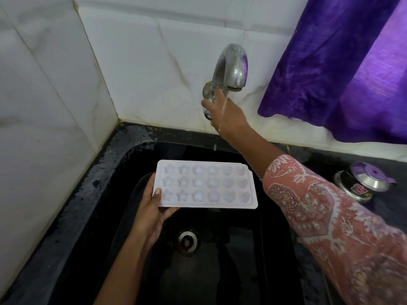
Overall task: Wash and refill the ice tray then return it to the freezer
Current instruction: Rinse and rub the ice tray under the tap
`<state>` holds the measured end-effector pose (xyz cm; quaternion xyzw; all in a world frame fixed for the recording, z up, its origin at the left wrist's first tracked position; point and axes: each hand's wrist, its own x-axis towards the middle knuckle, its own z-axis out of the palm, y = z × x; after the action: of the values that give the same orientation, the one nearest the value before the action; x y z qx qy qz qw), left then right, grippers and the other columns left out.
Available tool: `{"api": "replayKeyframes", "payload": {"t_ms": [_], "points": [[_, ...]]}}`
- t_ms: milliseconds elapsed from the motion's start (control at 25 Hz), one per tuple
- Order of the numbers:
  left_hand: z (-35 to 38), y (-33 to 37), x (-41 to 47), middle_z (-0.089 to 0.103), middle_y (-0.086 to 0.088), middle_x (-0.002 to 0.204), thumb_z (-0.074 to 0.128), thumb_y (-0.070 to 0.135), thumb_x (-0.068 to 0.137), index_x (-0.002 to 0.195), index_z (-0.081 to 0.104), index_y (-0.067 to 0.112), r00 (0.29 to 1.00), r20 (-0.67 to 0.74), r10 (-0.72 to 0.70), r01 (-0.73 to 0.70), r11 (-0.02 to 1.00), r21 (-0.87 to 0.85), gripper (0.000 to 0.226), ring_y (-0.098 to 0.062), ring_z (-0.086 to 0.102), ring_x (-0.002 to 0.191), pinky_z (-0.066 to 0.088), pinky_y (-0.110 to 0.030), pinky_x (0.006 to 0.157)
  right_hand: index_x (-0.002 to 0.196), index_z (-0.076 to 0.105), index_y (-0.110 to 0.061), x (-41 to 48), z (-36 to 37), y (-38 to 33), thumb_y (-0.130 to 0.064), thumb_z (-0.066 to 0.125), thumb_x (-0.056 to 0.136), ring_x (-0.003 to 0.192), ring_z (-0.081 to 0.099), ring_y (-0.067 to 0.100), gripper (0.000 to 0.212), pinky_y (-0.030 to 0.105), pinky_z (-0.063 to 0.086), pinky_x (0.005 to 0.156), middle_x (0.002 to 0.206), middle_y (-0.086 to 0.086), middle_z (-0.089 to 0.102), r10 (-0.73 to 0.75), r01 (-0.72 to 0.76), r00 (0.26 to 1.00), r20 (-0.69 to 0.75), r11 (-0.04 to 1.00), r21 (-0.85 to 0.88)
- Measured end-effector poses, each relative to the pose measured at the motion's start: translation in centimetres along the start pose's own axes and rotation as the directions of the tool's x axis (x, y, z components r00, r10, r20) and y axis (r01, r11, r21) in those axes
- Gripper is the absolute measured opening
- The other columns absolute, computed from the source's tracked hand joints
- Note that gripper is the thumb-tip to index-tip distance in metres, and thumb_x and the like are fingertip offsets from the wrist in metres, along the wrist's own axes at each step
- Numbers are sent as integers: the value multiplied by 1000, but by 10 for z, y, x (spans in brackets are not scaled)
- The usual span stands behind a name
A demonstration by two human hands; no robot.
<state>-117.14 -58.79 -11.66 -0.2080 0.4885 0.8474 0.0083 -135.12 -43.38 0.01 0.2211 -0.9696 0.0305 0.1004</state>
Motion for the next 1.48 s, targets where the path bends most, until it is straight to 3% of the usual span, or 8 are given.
{"api": "replayKeyframes", "payload": {"t_ms": [200,400,520,680,760,840,1120,1480], "points": [[1,-2,3,59,8,116,36,15,99,140,37,25,1000,5,-12,12,1000,-22,42,-14,60,101,59,-28,62,127,41,-12,3,6,7,-7,49,91,84,57,21,37,24,46,64,114,7,52,31,-41,999,41,963,268],[1,-7,8,61,0,115,35,16,100,137,42,17,998,-12,-66,65,995,-74,38,-18,61,101,58,-27,60,144,28,-13,-28,-1,24,-14,57,89,120,46,35,62,44,42,99,137,21,39,64,-46,998,-25,890,453],[3,-11,13,62,-5,113,36,17,100,135,44,11,993,-25,-115,111,985,-135,37,-20,62,99,58,-27,59,146,24,-14,-79,31,48,-25,53,94,125,43,30,61,42,37,104,137,19,42,345,-342,934,96,777,528],[12,-17,15,63,-4,107,36,16,100,129,47,12,988,-23,-154,149,978,-146,31,-19,62,95,59,-29,59,141,36,-18,-162,66,52,-33,44,97,125,47,27,47,39,40,102,141,7,45,510,-687,711,484,356,633],[16,-21,17,63,-4,107,36,16,100,127,48,13,985,-13,-173,170,977,-131,30,-20,62,95,59,-30,60,137,41,-23,-186,71,47,-28,44,98,117,53,22,40,40,44,98,135,3,51,526,-662,681,510,145,735],[20,-25,18,63,-5,109,36,16,100,125,49,15,981,13,-191,192,976,-103,28,-21,62,96,59,-31,60,133,45,-23,-197,75,50,-21,44,98,112,56,21,35,41,47,96,130,4,55,566,-600,683,463,71,797],[51,-34,32,60,-3,118,38,14,99,129,46,19,963,130,-236,224,969,102,31,-23,60,106,59,-30,70,129,50,-23,-203,60,81,-14,47,96,110,57,19,34,37,47,94,123,0,58,701,-504,636,324,59,862],[69,-10,60,62,-3,111,37,12,100,126,47,21,978,156,-136,108,979,175,30,-22,65,92,60,-31,66,133,46,-30,-180,51,87,-16,46,96,112,56,15,39,42,45,101,119,-9,57,692,-417,665,281,32,909]]}}
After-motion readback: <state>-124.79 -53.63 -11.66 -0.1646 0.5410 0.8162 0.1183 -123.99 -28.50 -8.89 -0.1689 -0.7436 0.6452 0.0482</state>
